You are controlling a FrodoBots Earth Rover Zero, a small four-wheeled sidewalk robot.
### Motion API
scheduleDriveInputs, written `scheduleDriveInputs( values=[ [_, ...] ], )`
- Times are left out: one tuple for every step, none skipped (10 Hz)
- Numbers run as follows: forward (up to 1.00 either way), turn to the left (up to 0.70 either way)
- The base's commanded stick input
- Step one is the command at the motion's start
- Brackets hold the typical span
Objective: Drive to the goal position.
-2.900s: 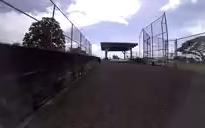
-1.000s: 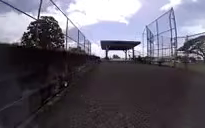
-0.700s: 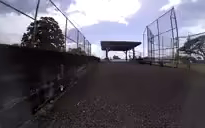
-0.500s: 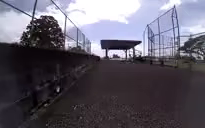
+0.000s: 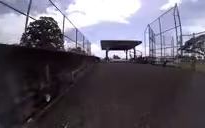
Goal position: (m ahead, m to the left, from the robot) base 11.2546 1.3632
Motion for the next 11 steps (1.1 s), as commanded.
scheduleDriveInputs(
  values=[
    [0.7, 0.01],
    [0.7, 0.01],
    [0.7, -0.02],
    [0.7, -0.13],
    [0.7, -0.29],
    [0.7, -0.3],
    [0.7, -0.05],
    [0.7, 0.0],
    [0.7, 0.01],
    [0.7, 0.01],
    [0.7, 0.01]
  ],
)
